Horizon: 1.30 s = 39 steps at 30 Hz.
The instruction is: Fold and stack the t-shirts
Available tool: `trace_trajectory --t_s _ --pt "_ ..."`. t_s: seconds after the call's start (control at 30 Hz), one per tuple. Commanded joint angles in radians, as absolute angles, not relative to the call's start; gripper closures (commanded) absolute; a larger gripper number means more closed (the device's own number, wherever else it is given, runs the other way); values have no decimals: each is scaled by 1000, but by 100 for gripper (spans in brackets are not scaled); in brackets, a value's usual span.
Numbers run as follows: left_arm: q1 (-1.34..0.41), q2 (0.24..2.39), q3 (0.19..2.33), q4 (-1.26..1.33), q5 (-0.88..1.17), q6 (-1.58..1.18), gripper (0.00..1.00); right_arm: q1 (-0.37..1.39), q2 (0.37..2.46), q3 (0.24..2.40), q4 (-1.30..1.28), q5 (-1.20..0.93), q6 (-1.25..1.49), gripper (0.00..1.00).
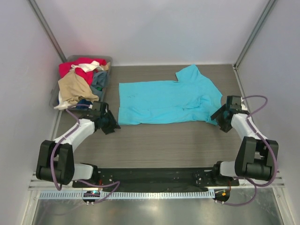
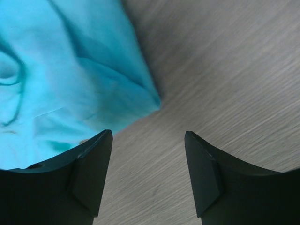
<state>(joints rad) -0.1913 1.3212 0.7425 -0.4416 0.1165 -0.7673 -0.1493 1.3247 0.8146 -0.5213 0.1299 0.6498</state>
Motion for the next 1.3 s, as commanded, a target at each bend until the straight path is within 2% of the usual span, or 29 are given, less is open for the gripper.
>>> trace_trajectory --t_s 0.0,0.1,0.17,0.43,0.5,0.53,0.6,0.63,0.67,0.73,0.93,1.0,1.13,1.17,1.27 --pt "-186 1313 701 -333 130 -781 58 -227 1341 735 -378 -34 706 33" --pt "-187 1347 698 -310 138 -778 60 -245 1385 726 -351 -41 712 36" --pt "-187 1364 698 -296 135 -778 61 -253 1390 713 -321 -44 724 41" --pt "-187 1405 690 -249 117 -782 61 -264 1446 698 -241 -46 727 48" --pt "-187 1419 692 -233 112 -784 61 -268 1463 701 -226 -43 726 53" --pt "-187 1436 693 -227 109 -784 61 -273 1471 701 -221 -46 724 61" --pt "-187 1454 695 -209 110 -788 60 -275 1486 704 -206 -52 721 69" --pt "-187 1471 693 -201 115 -793 59 -275 1489 703 -204 -51 719 77" --pt "-187 1479 692 -184 117 -799 55 -275 1496 703 -199 -52 718 81" --pt "-192 1491 690 -175 114 -810 53 -275 1503 707 -195 -54 707 88" --pt "-204 1540 696 -121 95 -836 53 -276 1528 718 -195 -55 689 99" --pt "-206 1572 706 -104 94 -841 61 -278 1534 722 -195 -55 683 99" --pt "-206 1608 722 -75 110 -845 96 -287 1546 735 -196 -57 670 99" --pt "-206 1603 735 -83 117 -845 100 -291 1546 739 -207 -57 660 99" --pt "-196 1542 762 -191 51 -833 100 -308 1542 778 -260 -8 637 99"
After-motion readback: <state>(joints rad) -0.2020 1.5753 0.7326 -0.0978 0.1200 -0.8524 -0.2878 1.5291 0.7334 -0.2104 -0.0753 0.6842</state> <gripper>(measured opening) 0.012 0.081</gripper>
